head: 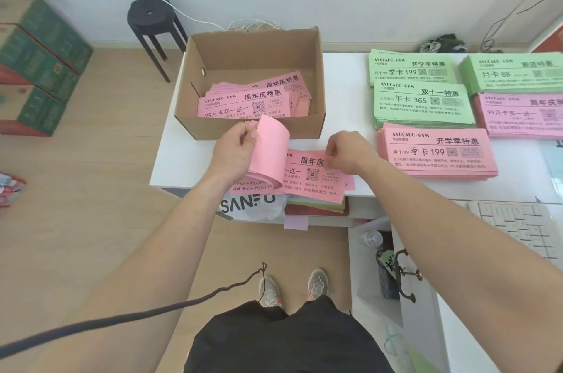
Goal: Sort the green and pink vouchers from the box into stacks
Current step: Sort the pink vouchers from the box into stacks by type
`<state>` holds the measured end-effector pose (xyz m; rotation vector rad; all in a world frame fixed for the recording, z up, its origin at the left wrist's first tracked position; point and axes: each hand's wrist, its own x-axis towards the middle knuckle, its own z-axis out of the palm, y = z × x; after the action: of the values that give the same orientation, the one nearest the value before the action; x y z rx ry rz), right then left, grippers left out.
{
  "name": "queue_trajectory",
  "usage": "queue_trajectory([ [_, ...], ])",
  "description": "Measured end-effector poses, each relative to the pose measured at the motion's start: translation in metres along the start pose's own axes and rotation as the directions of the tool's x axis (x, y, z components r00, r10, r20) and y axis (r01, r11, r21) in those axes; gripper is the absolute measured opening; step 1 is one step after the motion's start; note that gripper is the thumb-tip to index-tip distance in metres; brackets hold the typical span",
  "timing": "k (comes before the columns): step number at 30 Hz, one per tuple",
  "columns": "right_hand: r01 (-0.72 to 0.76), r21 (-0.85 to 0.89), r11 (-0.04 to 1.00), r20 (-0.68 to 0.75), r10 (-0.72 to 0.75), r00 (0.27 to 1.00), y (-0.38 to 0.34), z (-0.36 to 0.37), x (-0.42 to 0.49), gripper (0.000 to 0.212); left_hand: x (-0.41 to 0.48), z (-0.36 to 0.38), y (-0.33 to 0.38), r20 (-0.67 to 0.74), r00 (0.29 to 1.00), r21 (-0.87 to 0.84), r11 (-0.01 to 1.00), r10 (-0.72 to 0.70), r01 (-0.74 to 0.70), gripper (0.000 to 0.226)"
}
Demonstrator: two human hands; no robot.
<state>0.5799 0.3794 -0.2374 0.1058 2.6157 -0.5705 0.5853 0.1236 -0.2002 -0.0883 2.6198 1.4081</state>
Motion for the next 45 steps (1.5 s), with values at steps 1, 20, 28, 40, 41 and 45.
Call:
queue_trajectory([
  [1, -0.002, -0.002, 1.000, -0.004, 0.002, 1.000, 0.000, 0.000, 0.000, 0.016, 0.001, -0.001, 0.001, -0.002, 1.000, 0.020, 1.000, 0.005, -0.005, 0.019],
  [20, 0.021, -0.111, 0.994, -0.086, -0.031, 0.996, -0.003, -0.015, -0.012, 0.024, 0.006, -0.019, 0.015, 0.009, 0.997, 0.231, 0.970, 0.082, -0.082, 0.026],
  [28, -0.154, -0.023, 0.988, -0.264, 0.142, 0.954, 0.023, -0.044, -0.041, 0.013, 0.006, -0.010, 0.025, 0.013, 0.994, 0.292, 0.951, 0.104, -0.104, 0.028],
  [40, -0.098, 0.471, 0.877, -0.351, 0.288, 0.891, 0.077, -0.069, -0.072, 0.009, 0.001, 0.019, 0.033, 0.072, 0.993, 0.333, 0.936, 0.098, -0.116, 0.028],
  [41, -0.101, 0.483, 0.870, -0.364, 0.304, 0.880, 0.080, -0.069, -0.074, 0.010, 0.001, 0.019, 0.032, 0.074, 0.992, 0.339, 0.933, 0.101, -0.120, 0.028],
  [45, -0.126, 0.516, 0.847, -0.403, 0.370, 0.837, 0.091, -0.069, -0.080, 0.012, 0.001, 0.017, 0.028, 0.068, 0.993, 0.331, 0.937, 0.097, -0.114, 0.027],
])
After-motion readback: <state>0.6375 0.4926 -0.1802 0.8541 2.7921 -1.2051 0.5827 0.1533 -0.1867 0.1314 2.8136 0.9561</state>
